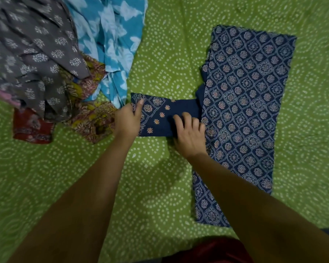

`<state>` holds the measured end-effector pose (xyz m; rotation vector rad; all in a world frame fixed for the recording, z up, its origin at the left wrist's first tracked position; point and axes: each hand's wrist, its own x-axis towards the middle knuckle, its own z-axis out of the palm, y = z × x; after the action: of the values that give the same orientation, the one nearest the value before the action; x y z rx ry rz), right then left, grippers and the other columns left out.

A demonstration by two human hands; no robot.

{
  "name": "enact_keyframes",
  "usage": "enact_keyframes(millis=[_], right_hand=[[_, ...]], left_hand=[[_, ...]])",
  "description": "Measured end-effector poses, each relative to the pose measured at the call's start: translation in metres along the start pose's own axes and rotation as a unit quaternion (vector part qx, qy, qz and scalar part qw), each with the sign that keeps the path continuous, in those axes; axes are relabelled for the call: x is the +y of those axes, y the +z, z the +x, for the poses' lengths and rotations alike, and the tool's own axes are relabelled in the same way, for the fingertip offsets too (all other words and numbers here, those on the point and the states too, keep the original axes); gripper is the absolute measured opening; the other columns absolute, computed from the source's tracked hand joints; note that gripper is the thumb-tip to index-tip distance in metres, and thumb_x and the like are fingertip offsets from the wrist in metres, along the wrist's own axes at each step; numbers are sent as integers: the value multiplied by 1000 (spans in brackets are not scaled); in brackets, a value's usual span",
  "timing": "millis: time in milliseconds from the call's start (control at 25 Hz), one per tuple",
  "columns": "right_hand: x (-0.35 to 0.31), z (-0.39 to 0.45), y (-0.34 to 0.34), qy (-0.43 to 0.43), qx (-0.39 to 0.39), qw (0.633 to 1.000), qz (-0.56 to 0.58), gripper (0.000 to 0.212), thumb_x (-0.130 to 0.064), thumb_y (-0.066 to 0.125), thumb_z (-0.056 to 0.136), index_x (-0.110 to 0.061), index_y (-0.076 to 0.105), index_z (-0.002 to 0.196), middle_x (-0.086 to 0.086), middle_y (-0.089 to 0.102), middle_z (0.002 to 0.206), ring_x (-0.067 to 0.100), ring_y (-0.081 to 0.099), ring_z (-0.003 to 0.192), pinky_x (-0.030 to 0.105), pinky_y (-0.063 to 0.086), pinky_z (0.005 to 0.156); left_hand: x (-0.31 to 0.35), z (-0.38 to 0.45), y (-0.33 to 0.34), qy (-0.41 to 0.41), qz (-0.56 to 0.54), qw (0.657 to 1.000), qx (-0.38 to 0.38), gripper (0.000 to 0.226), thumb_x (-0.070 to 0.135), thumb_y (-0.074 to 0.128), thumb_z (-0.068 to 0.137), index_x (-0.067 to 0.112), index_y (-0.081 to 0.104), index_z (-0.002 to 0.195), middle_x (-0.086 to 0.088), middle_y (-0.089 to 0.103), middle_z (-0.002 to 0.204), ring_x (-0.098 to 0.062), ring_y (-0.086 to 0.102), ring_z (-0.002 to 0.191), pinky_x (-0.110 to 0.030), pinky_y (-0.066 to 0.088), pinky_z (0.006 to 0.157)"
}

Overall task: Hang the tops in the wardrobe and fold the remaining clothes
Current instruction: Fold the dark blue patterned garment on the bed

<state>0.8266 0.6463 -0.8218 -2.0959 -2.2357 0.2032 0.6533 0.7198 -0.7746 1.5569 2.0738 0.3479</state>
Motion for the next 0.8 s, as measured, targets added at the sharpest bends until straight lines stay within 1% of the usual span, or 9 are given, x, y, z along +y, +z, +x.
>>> enact_keyframes(millis=[120,240,320,400,440,520,640,720,800], right_hand=[[-5,17,1,-65,13,997,-36,71,-14,68,63,-18,36,126,11,52,118,27,50,88,37,48,71],[-13,14,5,-82,15,996,11,52,-10,46,76,-15,38,126,13,53,112,29,55,88,38,53,62],[-15,1,7,-127,-63,985,96,57,-13,58,75,-12,41,130,15,49,117,31,54,96,41,54,69],[-11,-10,4,-158,-136,965,161,57,-25,60,78,-12,40,130,13,44,123,30,51,103,42,52,79],[-6,-10,2,-132,-116,967,182,50,-29,56,82,-12,41,127,12,43,122,28,51,103,41,51,80],[13,0,-3,13,-25,971,238,37,-29,50,90,-10,45,121,10,42,120,26,51,103,40,51,81],[55,17,-9,207,68,932,290,28,-23,47,95,-7,47,118,10,38,119,23,51,99,41,53,79],[77,21,-8,243,63,924,288,28,-23,46,96,-6,46,119,11,37,121,23,52,97,43,53,78],[86,20,-7,235,49,925,295,29,-24,47,97,-6,45,120,11,35,123,22,52,97,41,54,80]], left_hand=[[-9,5,7,-16,-31,999,8,49,45,45,98,10,38,64,-3,42,60,-17,38,54,-27,19,56],[-20,4,13,-29,34,999,23,41,43,45,98,3,53,105,-17,63,91,-33,59,80,-32,33,61],[-19,3,17,-41,119,991,55,37,38,50,96,9,46,118,-16,59,112,-35,58,96,-39,40,66],[-1,10,24,25,171,982,79,35,37,53,94,14,48,119,-11,53,120,-30,51,107,-41,41,81],[15,17,31,80,148,985,46,30,36,53,94,15,52,116,-9,54,118,-26,50,107,-35,39,83],[57,31,57,147,21,984,-99,24,30,53,96,11,61,109,-7,60,112,-18,54,96,-22,36,76],[113,44,102,29,-154,951,-266,32,20,59,94,3,57,120,-13,60,123,-12,58,70,-17,43,57],[135,47,118,-49,-202,927,-312,48,15,63,91,0,46,134,-13,53,132,-8,57,60,-15,45,49],[143,50,120,-65,-221,920,-317,52,12,65,90,-3,43,135,-15,55,126,-6,59,56,-14,46,49]])
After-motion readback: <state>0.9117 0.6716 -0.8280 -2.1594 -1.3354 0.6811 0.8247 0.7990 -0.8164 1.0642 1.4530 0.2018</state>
